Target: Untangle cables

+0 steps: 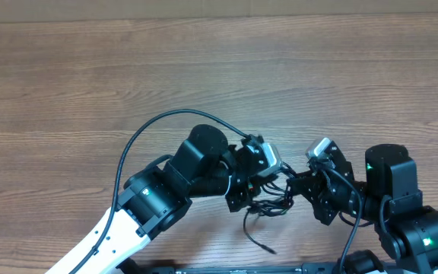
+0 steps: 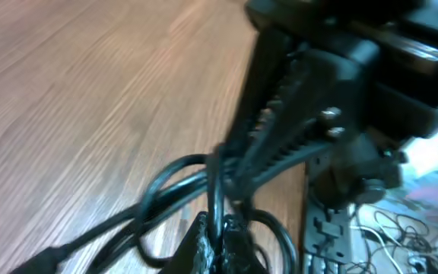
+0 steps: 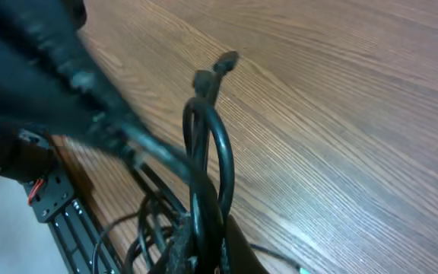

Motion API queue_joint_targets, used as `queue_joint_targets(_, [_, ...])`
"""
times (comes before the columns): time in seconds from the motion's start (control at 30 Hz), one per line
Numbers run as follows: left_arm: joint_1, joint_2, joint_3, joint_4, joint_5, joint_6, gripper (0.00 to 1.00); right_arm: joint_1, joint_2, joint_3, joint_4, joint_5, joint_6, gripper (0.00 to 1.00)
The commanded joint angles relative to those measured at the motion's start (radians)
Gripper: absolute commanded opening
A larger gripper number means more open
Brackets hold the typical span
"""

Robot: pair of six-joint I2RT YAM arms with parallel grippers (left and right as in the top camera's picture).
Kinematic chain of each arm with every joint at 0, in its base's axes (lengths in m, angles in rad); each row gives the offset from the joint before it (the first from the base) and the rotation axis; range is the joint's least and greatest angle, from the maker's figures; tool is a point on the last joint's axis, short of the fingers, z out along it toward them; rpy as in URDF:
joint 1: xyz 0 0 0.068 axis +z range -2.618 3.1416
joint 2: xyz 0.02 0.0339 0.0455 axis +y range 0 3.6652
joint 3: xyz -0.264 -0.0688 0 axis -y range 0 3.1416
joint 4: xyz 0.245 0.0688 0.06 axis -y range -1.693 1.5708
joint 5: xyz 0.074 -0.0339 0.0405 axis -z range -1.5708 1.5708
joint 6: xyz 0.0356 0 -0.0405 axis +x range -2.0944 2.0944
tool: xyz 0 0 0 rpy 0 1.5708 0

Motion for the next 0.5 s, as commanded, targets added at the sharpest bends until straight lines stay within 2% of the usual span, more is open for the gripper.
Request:
queue_joint_targets(0.0, [0.004, -0.012, 0.019, 0.008, -0.167, -0.149, 0.29, -0.002, -0.007, 0.023, 0.015, -0.032, 0.054, 0.04])
queue_joint_targets(0.03, [0.004, -0.012, 0.019, 0.008, -0.173, -0.166, 0.41, -0.002, -0.007, 0.023, 0.025, -0.027, 0.089, 0.04])
queue_joint_targets(0.1, [0.004, -0.012, 0.019, 0.007, -0.173, -0.192, 0.53, -0.002, -0.007, 0.023, 0.052, -0.023, 0.16, 0.04])
queue_joint_targets(0.13, [0.004, -0.011, 0.019, 0.007, -0.173, -0.213, 0.56, -0.002, -0.007, 0.023, 0.071, -0.024, 0.202, 0.04])
queue_joint_targets(0.23, [0.004, -0.011, 0.019, 0.007, -0.173, -0.264, 0.57, -0.002, -0.007, 0.023, 0.122, -0.024, 0.293, 0.04])
queue_joint_targets(0.47, [0.004, -0.011, 0.019, 0.007, -0.174, -0.324, 0.79, -0.002, -0.007, 0.023, 0.225, -0.053, 0.43, 0.04])
